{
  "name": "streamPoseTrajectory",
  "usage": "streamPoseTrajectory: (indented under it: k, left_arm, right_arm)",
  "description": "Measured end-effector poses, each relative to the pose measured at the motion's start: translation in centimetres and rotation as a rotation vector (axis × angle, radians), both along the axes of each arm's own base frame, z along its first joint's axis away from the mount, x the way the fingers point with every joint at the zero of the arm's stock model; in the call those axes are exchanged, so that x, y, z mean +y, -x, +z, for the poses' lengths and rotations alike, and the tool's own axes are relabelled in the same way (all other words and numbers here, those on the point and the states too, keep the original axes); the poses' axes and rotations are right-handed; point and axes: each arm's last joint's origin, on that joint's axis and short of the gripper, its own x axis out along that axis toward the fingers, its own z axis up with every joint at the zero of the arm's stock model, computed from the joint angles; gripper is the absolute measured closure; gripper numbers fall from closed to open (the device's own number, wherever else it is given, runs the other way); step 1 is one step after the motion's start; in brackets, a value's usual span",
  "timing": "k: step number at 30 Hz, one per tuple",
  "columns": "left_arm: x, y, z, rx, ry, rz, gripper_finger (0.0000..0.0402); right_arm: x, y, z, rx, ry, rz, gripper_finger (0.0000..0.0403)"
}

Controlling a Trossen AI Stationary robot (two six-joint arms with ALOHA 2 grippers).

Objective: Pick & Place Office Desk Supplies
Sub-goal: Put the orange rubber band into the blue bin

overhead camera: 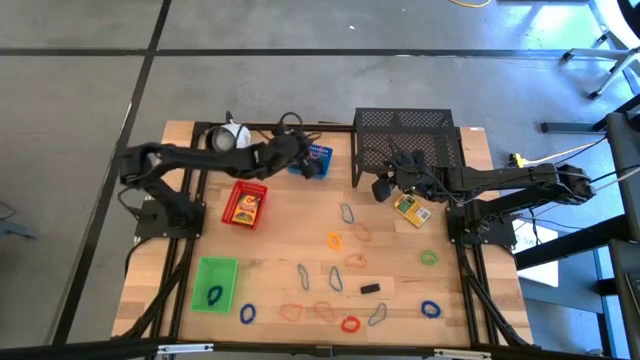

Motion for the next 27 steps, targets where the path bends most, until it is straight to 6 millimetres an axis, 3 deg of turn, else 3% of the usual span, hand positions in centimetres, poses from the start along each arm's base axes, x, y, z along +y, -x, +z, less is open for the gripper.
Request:
streamPoseTrajectory:
  k: [6, 14, 27]
  left_arm:
    - [2.0, -0.8, -3.6, 0.018, 0.088, 0.091, 0.04]
    - [2.5, -1.4, -7.1, 0.085, 0.156, 0.108, 0.04]
    - [2.3, -1.5, -7.3, 0.054, 0.178, 0.134, 0.0342]
  right_arm:
    - [0.0, 0.0, 0.0, -0.005, -0.006, -0.004, 0.0208]
    - [0.0, 0.0, 0.0, -0.016, -0.021, -0.009, 0.0208]
    - [0.0, 0.0, 0.0, -0.016, -0.022, -0.009, 0.0209]
